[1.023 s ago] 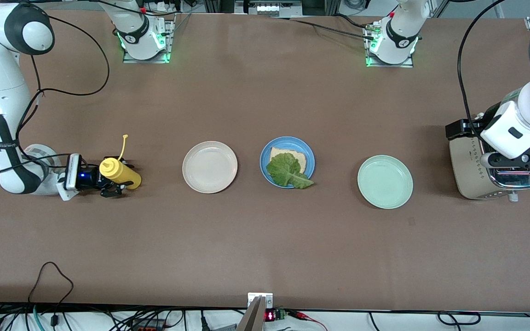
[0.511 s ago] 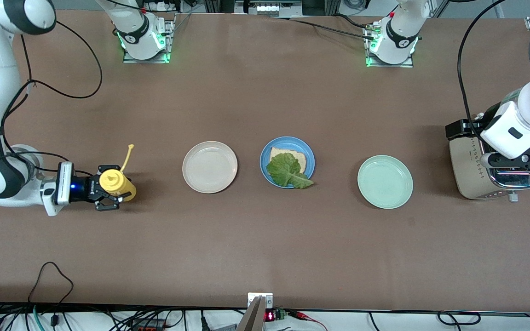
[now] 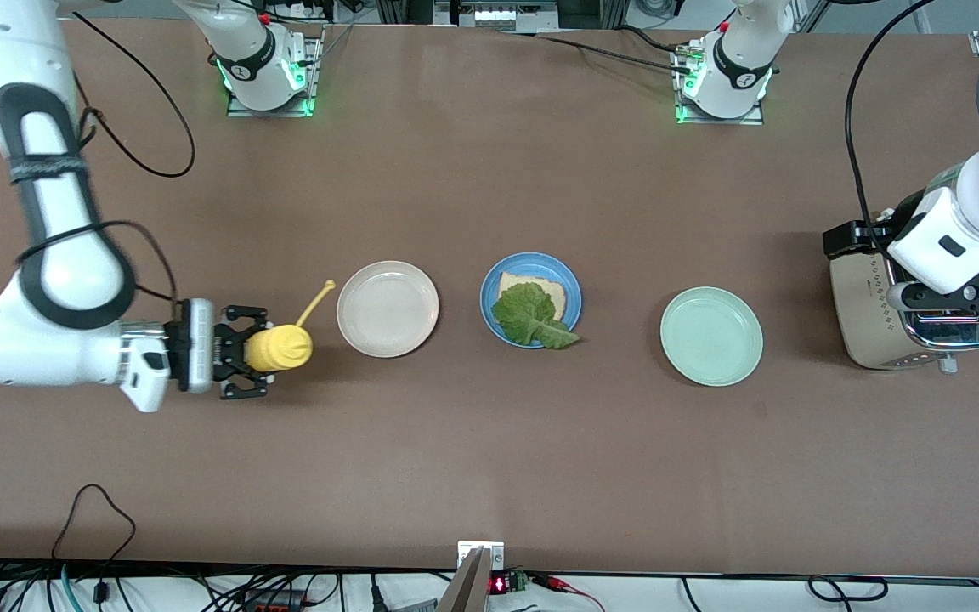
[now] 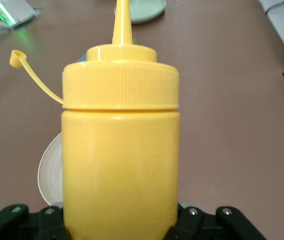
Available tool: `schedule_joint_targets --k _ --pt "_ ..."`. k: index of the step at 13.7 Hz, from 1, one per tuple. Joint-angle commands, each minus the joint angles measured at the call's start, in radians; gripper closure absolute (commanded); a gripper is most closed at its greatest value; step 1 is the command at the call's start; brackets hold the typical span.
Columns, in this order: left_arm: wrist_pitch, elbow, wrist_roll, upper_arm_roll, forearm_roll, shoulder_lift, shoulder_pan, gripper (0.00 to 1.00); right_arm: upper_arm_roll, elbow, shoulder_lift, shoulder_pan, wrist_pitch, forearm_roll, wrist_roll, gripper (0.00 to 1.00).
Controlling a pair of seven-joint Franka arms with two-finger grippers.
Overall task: Make sandwich in blue plate with both arms
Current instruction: 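Lift the mustard bottle and carry it over the blue plate, then tilt the mustard bottle nozzle over the lettuce with the right gripper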
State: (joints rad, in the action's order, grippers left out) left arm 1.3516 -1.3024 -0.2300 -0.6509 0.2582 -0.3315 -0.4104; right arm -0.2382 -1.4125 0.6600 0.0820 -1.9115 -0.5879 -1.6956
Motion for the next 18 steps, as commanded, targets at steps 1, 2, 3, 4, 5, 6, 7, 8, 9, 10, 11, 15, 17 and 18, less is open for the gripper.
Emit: schedule_joint_targets --k 1,2,3,4,5,6,7,8,9,10,11,15,17,18 --pt "0.001 -0.032 -0.005 -0.006 -0.008 0.035 -0.011 0.0 0.011 -0.005 -0.049 -0.124 -0.093 0.179 0.228 0.81" --pt "0.0 -0.032 -0.006 -0.007 -0.007 0.039 -0.008 0.0 0.011 0.01 -0.049 -0.172 -0.107 0.271 0.314 0.81" --pt "0.0 -0.032 -0.006 -0.007 -0.007 0.036 -0.007 0.0 0.011 0.015 -0.049 -0.21 -0.116 0.349 0.4 0.81" --pt "0.0 -0.032 -0.002 -0.006 -0.007 0.035 -0.008 0.0 0.011 0.017 -0.049 -0.247 -0.133 0.42 0.495 0.81" --pt "0.003 -0.031 0.0 -0.006 -0.007 0.035 -0.01 0.0 0.011 0.018 -0.049 -0.292 -0.15 0.478 0.573 0.81" --pt "0.004 -0.031 0.003 -0.006 -0.007 0.034 -0.011 0.0 0.011 0.018 -0.049 -0.329 -0.158 0.538 0.635 0.81" --pt "0.004 -0.031 0.004 -0.004 -0.007 0.032 -0.013 0.0 0.011 0.018 -0.045 -0.362 -0.164 0.619 0.701 0.81" --pt "0.004 -0.031 0.006 -0.004 -0.007 0.034 -0.013 0.0 0.011 0.018 -0.04 -0.401 -0.166 0.693 0.767 0.81" --pt "0.003 -0.031 0.006 -0.004 -0.007 0.034 -0.013 0.0 0.011 0.018 -0.036 -0.433 -0.166 0.754 0.837 0.81" --pt "-0.002 -0.032 0.006 -0.004 -0.007 0.034 -0.013 0.0 0.011 0.018 -0.027 -0.464 -0.164 0.817 0.908 0.81" --pt "-0.009 -0.032 0.006 -0.004 -0.007 0.035 -0.013 0.0 0.011 0.018 -0.02 -0.49 -0.161 0.873 0.96 0.81" --pt "-0.009 -0.031 0.005 -0.006 -0.005 0.035 -0.013 0.0 0.013 0.018 0.032 -0.593 -0.155 1.061 1.152 0.81" --pt "-0.005 -0.031 0.005 -0.004 -0.005 0.034 -0.013 0.0 0.016 0.018 0.064 -0.626 -0.155 1.134 1.201 0.81" --pt "-0.002 -0.031 0.005 -0.004 -0.005 0.034 -0.013 0.0 0.017 0.018 0.078 -0.64 -0.155 1.17 1.224 0.81"
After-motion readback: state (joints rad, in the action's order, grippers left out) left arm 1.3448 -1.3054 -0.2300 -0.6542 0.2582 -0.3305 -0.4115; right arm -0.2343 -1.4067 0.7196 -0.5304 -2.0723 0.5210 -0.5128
